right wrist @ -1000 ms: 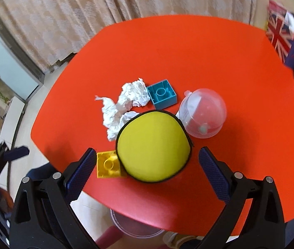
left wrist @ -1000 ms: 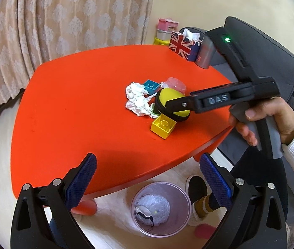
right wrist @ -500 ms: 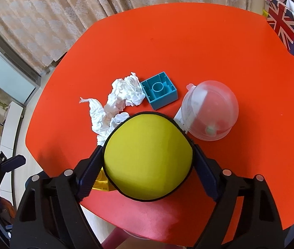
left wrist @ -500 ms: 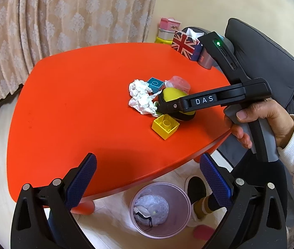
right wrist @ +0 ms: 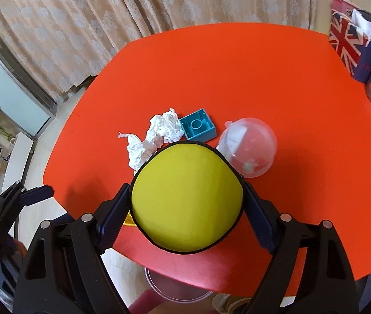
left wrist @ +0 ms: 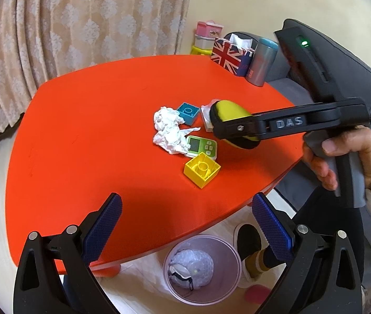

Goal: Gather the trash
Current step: 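Lift the yellow disc with the right gripper while the left gripper grasps the yellow block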

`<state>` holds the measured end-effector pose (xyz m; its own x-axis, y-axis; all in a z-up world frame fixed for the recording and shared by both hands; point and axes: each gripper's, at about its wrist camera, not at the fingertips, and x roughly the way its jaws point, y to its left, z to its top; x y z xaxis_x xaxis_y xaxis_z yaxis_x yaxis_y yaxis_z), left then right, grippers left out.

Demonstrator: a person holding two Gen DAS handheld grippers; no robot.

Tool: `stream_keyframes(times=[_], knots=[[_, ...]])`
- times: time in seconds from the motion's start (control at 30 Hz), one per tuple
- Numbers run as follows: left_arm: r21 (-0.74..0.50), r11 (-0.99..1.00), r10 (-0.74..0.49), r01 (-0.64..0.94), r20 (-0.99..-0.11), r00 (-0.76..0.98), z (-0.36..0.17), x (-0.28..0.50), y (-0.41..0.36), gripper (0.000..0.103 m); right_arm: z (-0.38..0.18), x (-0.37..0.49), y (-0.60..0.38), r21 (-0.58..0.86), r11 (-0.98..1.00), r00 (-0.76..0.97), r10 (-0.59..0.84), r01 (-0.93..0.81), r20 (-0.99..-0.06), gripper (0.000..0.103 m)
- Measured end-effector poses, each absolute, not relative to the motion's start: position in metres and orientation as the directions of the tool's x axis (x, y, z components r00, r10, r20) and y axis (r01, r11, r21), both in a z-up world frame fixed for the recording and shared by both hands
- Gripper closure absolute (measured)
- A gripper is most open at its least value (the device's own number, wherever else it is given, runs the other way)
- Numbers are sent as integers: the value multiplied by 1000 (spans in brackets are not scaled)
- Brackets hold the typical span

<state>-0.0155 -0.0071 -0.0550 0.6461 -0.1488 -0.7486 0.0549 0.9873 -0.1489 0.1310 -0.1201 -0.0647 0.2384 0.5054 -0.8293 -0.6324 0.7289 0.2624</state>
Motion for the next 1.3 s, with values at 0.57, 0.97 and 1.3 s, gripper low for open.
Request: stream_keyframes(times=[0.57, 0.97, 1.3], knots=[[-108, 990, -140, 90, -797, 587, -72, 36, -29, 8, -45, 128, -160, 221, 751, 295, 486, -622, -823, 21], [-103, 990, -141, 100, -831, 538, -92, 58, -42, 49, -50, 129, -182, 240, 760, 295, 493, -604, -818, 21], [-110, 988, -150, 106, -824, 547, -92, 57, -41, 59, -49, 124, -182, 231, 754, 304, 497, -615, -813, 21]])
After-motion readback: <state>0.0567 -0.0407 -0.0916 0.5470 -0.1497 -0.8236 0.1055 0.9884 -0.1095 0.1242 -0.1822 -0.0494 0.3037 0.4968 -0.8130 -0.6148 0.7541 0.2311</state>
